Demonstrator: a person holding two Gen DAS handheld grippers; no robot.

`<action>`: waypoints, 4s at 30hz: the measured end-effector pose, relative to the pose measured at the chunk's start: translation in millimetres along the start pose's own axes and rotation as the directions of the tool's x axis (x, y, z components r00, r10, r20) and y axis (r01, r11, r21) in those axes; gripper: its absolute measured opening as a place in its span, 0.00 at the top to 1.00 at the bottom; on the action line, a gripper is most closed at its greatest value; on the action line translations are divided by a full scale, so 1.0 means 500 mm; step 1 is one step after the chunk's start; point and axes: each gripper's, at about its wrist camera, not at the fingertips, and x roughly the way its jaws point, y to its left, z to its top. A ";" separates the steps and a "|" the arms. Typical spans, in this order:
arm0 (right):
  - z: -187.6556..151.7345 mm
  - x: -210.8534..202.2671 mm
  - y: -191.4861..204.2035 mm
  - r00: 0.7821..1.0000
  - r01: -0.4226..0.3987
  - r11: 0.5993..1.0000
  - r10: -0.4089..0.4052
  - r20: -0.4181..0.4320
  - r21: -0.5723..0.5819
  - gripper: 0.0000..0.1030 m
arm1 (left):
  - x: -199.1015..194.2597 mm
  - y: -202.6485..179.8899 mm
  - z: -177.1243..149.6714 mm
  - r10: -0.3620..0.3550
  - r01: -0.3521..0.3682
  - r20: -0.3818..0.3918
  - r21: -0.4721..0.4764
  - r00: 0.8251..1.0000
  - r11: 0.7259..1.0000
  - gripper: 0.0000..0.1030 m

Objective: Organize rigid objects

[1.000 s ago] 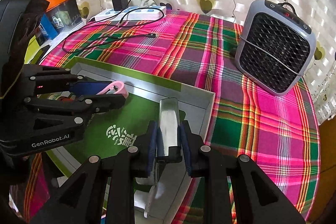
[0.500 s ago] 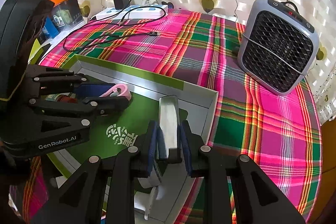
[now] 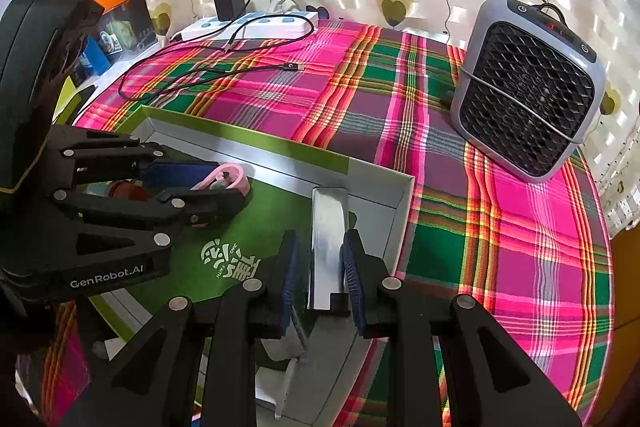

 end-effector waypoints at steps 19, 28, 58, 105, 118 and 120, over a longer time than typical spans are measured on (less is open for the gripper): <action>-0.019 -0.048 0.002 0.999 0.008 0.998 -0.011 0.044 0.056 0.75 | -0.059 0.006 -0.031 -0.018 0.020 0.058 -0.041 0.998 0.999 0.69; -0.050 -0.117 0.018 0.994 0.019 0.998 -0.026 0.103 0.062 0.75 | -0.155 -0.014 -0.067 -0.020 0.022 0.148 -0.011 0.989 1.000 0.69; -0.226 -0.195 0.097 0.995 -0.006 0.992 -0.007 0.101 0.125 0.75 | -0.231 -0.021 -0.253 0.011 0.015 0.147 -0.174 0.989 0.985 0.65; -0.233 -0.152 0.119 0.998 0.065 0.990 -0.068 0.018 0.127 0.55 | -0.214 -0.006 -0.287 0.014 -0.001 0.060 -0.211 0.998 0.977 0.63; -0.242 -0.155 0.099 0.996 0.078 0.984 -0.082 0.019 0.161 0.55 | -0.244 -0.043 -0.281 -0.012 0.039 0.114 -0.235 0.993 0.971 0.63; -0.242 -0.155 0.099 0.997 0.073 0.984 -0.077 0.021 0.161 0.55 | -0.233 -0.060 -0.279 0.003 0.017 0.094 -0.217 0.996 0.976 0.63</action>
